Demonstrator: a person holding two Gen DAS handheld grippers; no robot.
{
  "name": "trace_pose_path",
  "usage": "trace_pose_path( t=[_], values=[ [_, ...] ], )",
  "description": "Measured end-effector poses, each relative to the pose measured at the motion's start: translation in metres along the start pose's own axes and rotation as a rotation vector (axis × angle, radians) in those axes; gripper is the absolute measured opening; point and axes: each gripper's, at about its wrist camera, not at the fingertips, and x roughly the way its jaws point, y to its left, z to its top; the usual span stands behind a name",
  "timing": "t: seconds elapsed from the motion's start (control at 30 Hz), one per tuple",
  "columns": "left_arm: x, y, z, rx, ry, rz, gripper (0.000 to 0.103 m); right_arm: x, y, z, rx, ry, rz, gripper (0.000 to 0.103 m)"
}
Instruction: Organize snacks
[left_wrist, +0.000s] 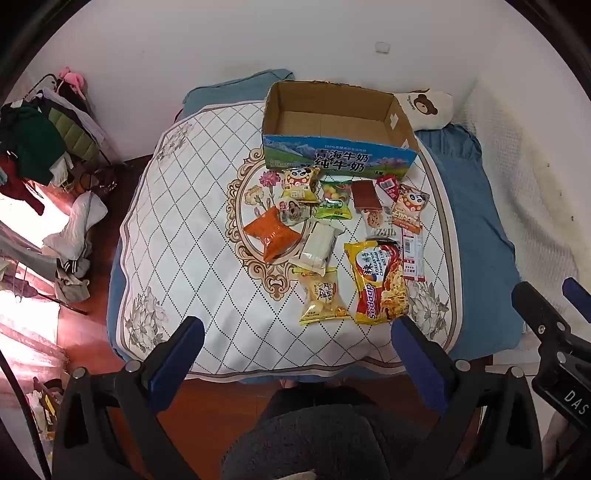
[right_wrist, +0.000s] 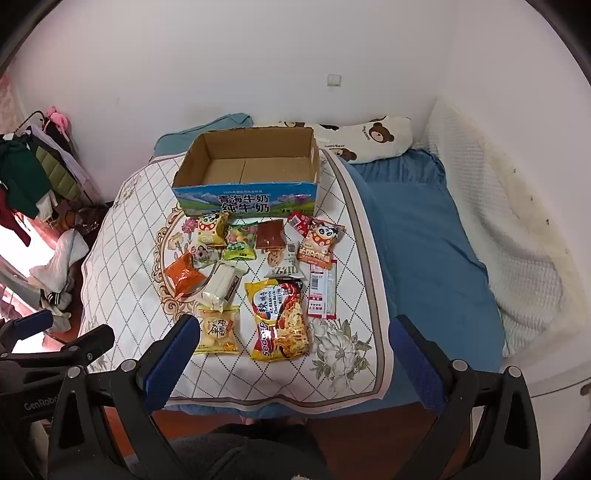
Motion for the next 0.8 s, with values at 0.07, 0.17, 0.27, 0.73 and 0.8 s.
trace_pose_path(
  t=[0.07,0.17,0.27,0.73,0.8],
  values=[
    [0.0002,0.0004,0.0001,-0.004,0.003,-0.007,0.103,-0.0001,-0.0015,-0.0006,0.001,0.0,0.003,0.103],
    [0.0002,0.0011,0.0003,-0.005,0.002,-0.009,0.103,-0.0013,-0.0037,-0.0032,-0.001,0.002,0.003,0.103],
    [0.0002,0.0018,0.0002,-0.001,0.0,-0.011,0.103,0.0009,0.001,-0.001,-0.013,0.022,-0.01,0.103],
    [-0.001,0.0027,-0.0022,-0.006,0.007,0.002,0.103,0.008,-0.0014,-0.0041,0.014,0.043,0.004,0.103],
    [-0.0006,0.004,-0.004,-0.01,0.009,0.001,0.103,0.0078,-0.001,-0.0048,0.015,0.044,0.004,0.103]
  ],
)
